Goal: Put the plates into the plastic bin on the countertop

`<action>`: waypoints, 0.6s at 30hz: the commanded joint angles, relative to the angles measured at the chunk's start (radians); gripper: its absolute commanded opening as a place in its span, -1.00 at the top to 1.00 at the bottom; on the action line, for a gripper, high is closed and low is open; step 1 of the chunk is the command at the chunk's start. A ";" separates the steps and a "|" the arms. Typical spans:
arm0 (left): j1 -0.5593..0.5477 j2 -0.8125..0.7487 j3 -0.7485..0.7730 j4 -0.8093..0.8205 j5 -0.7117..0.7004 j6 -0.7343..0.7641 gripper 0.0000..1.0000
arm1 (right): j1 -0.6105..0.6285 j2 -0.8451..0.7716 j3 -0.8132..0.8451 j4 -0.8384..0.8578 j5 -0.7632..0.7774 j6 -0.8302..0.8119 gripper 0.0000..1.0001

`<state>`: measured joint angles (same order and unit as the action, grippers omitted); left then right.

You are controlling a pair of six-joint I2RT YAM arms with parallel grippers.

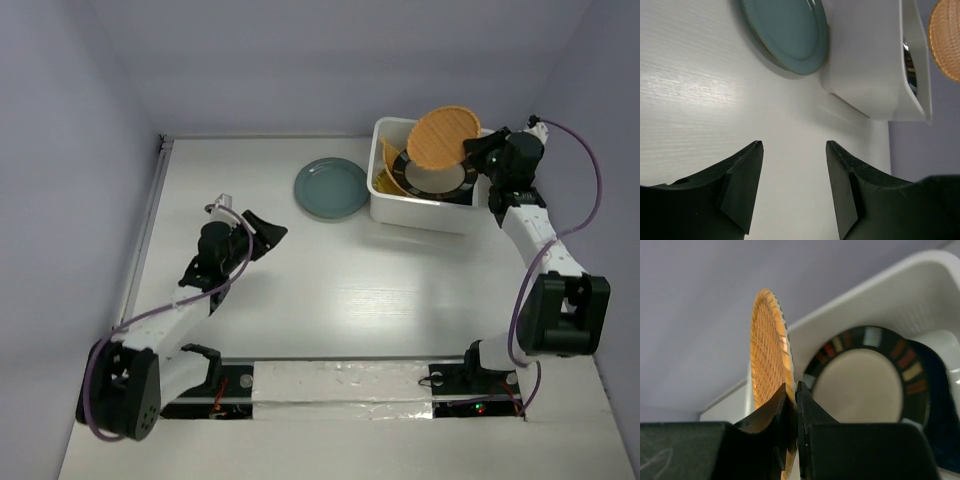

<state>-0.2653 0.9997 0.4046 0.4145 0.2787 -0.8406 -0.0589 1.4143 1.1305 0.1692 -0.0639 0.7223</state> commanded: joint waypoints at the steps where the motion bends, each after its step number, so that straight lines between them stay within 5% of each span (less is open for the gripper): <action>1: -0.043 0.123 0.109 0.096 -0.140 0.072 0.00 | -0.041 0.067 0.022 -0.007 -0.054 0.005 1.00; 5: -0.066 0.290 0.195 0.112 -0.217 0.092 -0.21 | -0.050 0.086 -0.020 0.042 -0.057 0.011 0.94; 8: -0.066 0.408 0.267 0.122 -0.236 0.098 -0.23 | -0.050 0.091 -0.032 0.041 -0.031 0.006 0.71; 9: -0.066 0.462 0.287 0.121 -0.237 0.097 -0.23 | -0.050 0.084 -0.037 0.032 -0.013 0.006 0.50; 10: -0.066 0.487 0.325 0.118 -0.228 0.097 -0.23 | -0.050 0.077 -0.053 0.032 0.004 0.005 -0.01; 13: -0.066 0.583 0.391 0.121 -0.227 0.087 -0.23 | -0.050 0.026 -0.099 0.033 0.061 0.003 -0.67; 18: -0.066 0.723 0.473 0.124 -0.199 0.049 -0.22 | -0.050 -0.104 -0.213 0.062 0.124 0.023 -0.76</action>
<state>-0.3279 1.6844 0.8215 0.4927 0.0708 -0.7738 -0.1059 1.3991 0.9604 0.1452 -0.0048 0.7361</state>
